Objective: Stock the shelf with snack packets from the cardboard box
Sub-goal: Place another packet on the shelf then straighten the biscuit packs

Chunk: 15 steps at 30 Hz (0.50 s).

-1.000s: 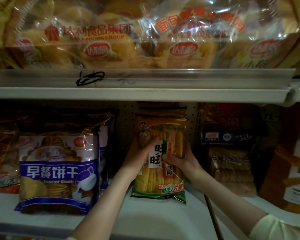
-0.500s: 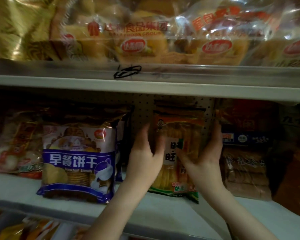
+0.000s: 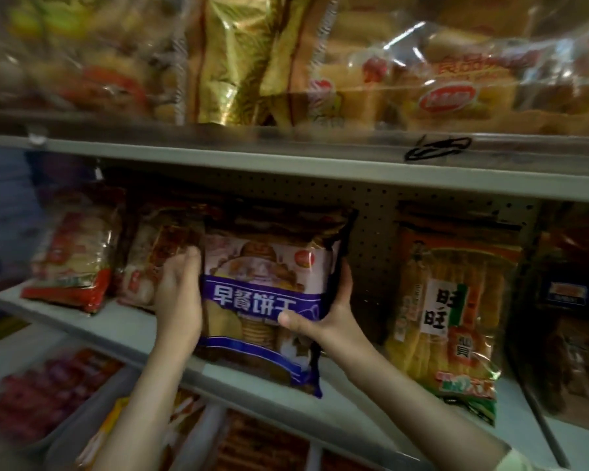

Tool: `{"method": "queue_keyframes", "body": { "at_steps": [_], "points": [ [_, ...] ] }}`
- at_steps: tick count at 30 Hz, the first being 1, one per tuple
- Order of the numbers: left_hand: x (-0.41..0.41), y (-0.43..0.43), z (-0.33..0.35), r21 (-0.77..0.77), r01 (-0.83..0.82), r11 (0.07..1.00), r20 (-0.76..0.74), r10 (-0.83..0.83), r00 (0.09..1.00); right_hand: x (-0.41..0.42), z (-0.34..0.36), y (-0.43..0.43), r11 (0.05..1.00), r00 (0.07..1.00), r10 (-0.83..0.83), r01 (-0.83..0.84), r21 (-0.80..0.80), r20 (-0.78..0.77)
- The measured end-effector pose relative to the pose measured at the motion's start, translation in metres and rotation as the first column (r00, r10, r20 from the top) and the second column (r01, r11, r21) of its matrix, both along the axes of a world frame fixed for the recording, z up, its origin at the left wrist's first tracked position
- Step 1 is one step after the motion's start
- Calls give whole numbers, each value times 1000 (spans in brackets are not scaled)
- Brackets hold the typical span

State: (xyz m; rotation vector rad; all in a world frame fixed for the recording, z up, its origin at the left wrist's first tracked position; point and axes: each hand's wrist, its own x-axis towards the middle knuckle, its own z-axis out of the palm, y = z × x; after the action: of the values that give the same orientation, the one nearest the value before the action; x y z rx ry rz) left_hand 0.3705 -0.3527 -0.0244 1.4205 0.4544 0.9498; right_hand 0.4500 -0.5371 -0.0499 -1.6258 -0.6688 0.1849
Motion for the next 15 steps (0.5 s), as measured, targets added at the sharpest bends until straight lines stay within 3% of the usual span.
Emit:
{"method": "queue_keyframes", "body": {
  "at_steps": [2, 6, 10, 15],
  "points": [
    [0, 15, -1, 20, 124, 992, -34, -124, 992, 3, -1, 4, 1000, 999, 8, -7, 12, -40],
    [11, 42, -1, 86, 161, 983, -139, -149, 979, 10, 0, 7, 999, 994, -34, 37, 26, -100],
    [18, 45, 1, -23, 454, 891, -337, -434, 835, 12, -2, 7, 997, 988, -14, 25, 70, -155],
    [32, 47, -2, -74, 489, 869, -229, -492, 840, 16, 1, 7, 996, 975, 29, -9, 90, -221]
  ]
}}
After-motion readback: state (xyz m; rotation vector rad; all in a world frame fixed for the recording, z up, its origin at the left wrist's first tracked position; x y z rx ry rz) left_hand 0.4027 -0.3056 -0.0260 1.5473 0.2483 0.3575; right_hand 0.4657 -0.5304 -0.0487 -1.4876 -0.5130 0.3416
